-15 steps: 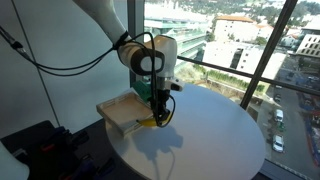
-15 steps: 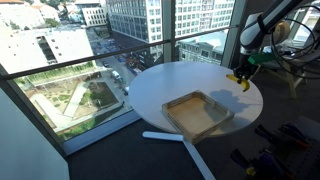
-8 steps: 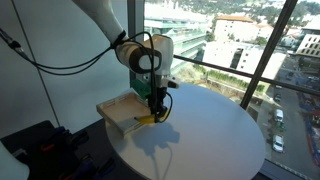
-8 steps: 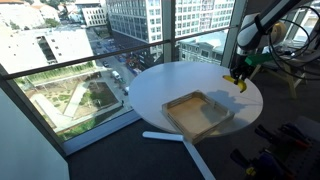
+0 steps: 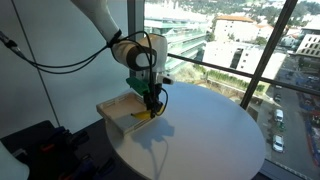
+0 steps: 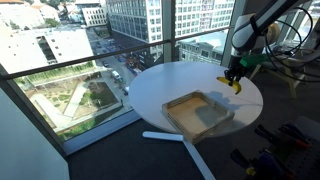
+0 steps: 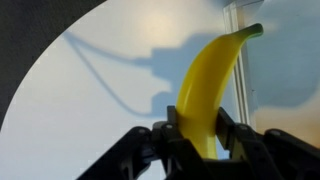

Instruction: Put the banana on the tray

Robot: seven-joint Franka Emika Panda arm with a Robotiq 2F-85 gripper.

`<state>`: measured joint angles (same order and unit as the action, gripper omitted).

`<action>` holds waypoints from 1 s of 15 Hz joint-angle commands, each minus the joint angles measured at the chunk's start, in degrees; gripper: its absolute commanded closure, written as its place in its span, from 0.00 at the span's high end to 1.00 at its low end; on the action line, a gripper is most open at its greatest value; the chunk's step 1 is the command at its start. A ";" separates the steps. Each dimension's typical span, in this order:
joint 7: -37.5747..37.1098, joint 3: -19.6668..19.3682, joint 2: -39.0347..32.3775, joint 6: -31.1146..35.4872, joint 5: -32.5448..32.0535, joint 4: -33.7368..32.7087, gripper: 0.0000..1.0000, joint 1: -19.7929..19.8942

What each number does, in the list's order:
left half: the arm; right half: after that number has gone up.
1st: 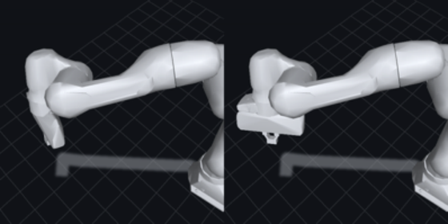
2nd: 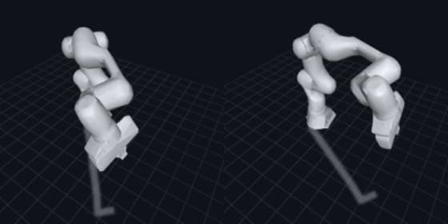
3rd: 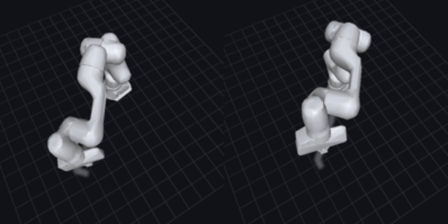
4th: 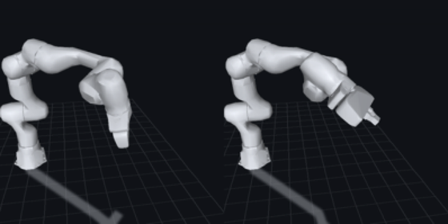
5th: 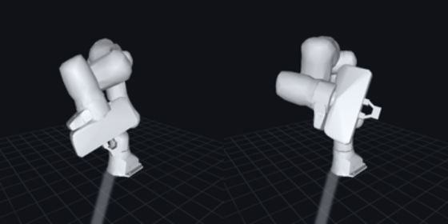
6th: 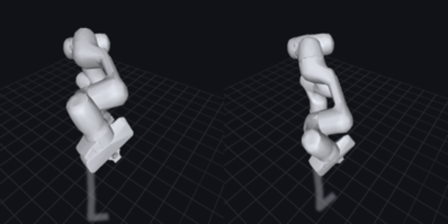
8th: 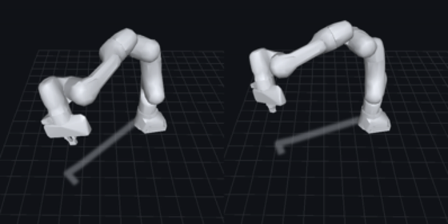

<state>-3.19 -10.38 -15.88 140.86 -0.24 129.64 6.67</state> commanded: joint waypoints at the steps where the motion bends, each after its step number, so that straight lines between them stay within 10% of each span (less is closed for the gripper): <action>1: -1.19 0.99 1.72 -0.86 -1.44 0.79 0.16 -0.80; 15: -1.24 4.69 1.12 -1.06 -1.19 -0.24 0.16 -4.32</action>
<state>-3.19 -6.23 -15.88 140.86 -0.26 129.62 2.75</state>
